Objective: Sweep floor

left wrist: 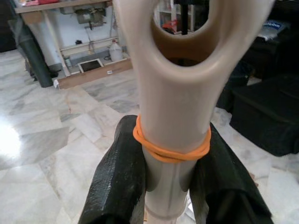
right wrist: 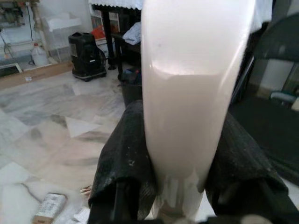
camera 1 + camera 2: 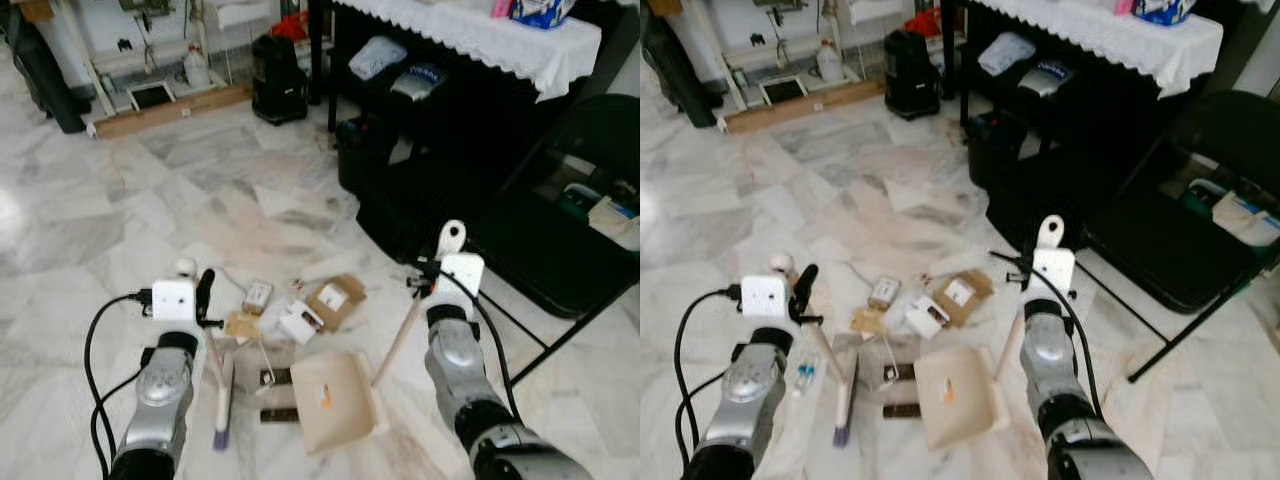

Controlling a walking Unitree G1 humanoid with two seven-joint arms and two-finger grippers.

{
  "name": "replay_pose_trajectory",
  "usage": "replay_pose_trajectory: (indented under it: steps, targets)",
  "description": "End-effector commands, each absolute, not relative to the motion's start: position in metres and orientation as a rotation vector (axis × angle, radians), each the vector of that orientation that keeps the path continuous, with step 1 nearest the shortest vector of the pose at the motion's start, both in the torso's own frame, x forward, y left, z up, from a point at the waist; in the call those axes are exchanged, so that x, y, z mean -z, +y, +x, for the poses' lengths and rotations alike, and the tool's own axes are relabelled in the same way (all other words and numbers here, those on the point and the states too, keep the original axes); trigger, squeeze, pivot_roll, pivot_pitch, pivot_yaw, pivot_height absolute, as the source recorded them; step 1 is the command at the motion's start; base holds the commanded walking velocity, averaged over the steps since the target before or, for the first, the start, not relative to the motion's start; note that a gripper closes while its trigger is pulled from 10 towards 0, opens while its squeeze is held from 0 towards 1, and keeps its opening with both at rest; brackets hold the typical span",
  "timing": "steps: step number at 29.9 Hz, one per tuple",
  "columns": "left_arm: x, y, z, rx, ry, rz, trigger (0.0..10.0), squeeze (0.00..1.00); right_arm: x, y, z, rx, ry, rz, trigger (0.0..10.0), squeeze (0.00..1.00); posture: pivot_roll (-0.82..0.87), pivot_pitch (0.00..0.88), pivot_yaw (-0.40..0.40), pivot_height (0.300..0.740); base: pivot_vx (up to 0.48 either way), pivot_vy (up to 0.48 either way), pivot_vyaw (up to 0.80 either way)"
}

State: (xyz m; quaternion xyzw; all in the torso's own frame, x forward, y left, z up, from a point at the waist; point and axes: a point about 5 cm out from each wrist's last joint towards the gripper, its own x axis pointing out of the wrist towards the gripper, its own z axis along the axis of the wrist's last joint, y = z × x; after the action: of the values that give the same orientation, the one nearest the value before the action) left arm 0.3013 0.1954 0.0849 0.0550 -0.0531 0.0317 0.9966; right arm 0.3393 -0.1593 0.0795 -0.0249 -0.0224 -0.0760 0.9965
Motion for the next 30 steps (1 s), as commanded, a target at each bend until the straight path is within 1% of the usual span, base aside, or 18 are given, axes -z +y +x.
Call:
replay_pose_trajectory:
  steps: [1,10,18,24,30]
  targets:
    - [-0.092,0.198,0.303,-0.069,-0.141,0.122,10.0,0.00,-0.082,-0.165,0.341,0.180,-0.047,-0.075,10.0,0.00,0.07,0.060,-0.008,0.740,0.000,0.000,0.00]
    - [-0.092,0.199,0.302,-0.074,-0.140,0.123,10.0,0.00,-0.080,-0.171,0.341,0.203,-0.018,-0.098,10.0,0.00,0.07,0.060,-0.011,0.740,0.000,0.000,0.00]
    - [-0.091,0.201,0.301,-0.072,-0.139,0.120,10.0,0.00,-0.070,-0.173,0.338,0.209,0.051,-0.133,10.0,0.00,0.07,0.059,-0.012,0.740,0.000,0.000,0.00]
    - [-0.091,0.203,0.300,-0.070,-0.136,0.123,10.0,0.00,-0.060,-0.181,0.336,0.248,0.132,-0.123,10.0,0.00,0.08,0.051,-0.010,0.740,0.000,0.000,0.00]
    - [-0.091,0.203,0.300,-0.066,-0.135,0.125,10.0,0.00,-0.059,-0.183,0.335,0.256,0.149,-0.135,10.0,0.00,0.08,0.045,-0.007,0.740,0.000,0.000,0.00]
